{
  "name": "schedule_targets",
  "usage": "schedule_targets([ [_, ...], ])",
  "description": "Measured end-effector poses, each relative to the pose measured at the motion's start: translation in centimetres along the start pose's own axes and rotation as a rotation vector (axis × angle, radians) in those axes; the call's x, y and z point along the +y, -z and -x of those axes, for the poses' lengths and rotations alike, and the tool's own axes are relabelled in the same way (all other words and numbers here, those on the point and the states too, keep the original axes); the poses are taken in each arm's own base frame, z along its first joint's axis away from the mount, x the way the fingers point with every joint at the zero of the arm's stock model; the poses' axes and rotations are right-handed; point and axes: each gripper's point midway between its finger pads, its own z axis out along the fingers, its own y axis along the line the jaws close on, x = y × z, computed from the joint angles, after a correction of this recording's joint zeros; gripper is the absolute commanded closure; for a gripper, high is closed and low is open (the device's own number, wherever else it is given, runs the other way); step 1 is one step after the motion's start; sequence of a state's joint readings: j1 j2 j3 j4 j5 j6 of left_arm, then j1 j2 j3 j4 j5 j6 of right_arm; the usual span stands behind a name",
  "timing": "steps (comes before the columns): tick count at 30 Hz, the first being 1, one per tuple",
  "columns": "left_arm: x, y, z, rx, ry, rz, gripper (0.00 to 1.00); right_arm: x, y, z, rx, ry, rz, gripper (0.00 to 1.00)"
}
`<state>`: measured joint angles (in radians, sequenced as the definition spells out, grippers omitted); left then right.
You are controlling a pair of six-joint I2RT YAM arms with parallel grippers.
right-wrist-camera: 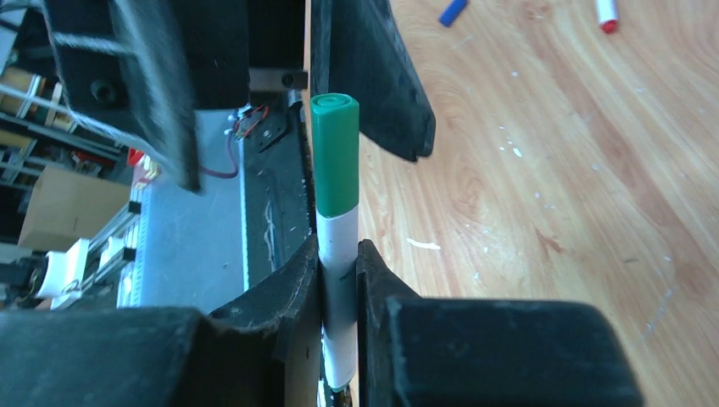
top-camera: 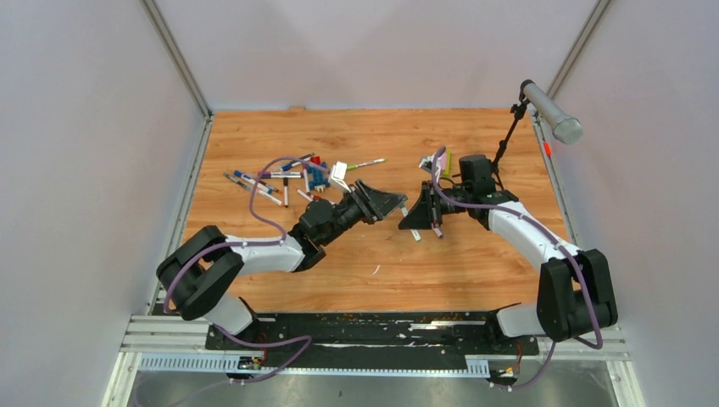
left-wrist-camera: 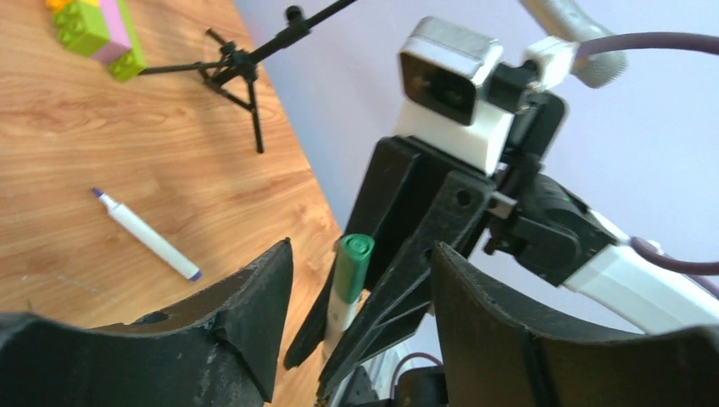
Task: Open the pen caps
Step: Pick up the pen from the center of the board, then open the pen cap from the pen.
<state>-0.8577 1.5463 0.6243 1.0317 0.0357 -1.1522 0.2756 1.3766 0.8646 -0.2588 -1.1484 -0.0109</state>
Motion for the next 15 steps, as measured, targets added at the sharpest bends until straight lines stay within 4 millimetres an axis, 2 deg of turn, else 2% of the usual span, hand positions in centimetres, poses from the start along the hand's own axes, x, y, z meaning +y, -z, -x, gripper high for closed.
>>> schedule_targets([
  [4, -2.3, 0.6, 1.2, -0.019, -0.049, -0.061, 0.33, 1.3, 0.0, -0.3, 0.009, 0.039, 0.085, 1.0],
  [6, -2.8, 0.8, 1.5, -0.021, -0.062, -0.08, 0.34, 1.8, 0.1, -0.5, 0.011, 0.047, 0.111, 1.0],
  [15, -2.7, 1.0, 0.7, 0.014, -0.066, -0.106, 0.42, 2.3, 0.2, -0.5, 0.011, 0.053, 0.143, 1.0],
])
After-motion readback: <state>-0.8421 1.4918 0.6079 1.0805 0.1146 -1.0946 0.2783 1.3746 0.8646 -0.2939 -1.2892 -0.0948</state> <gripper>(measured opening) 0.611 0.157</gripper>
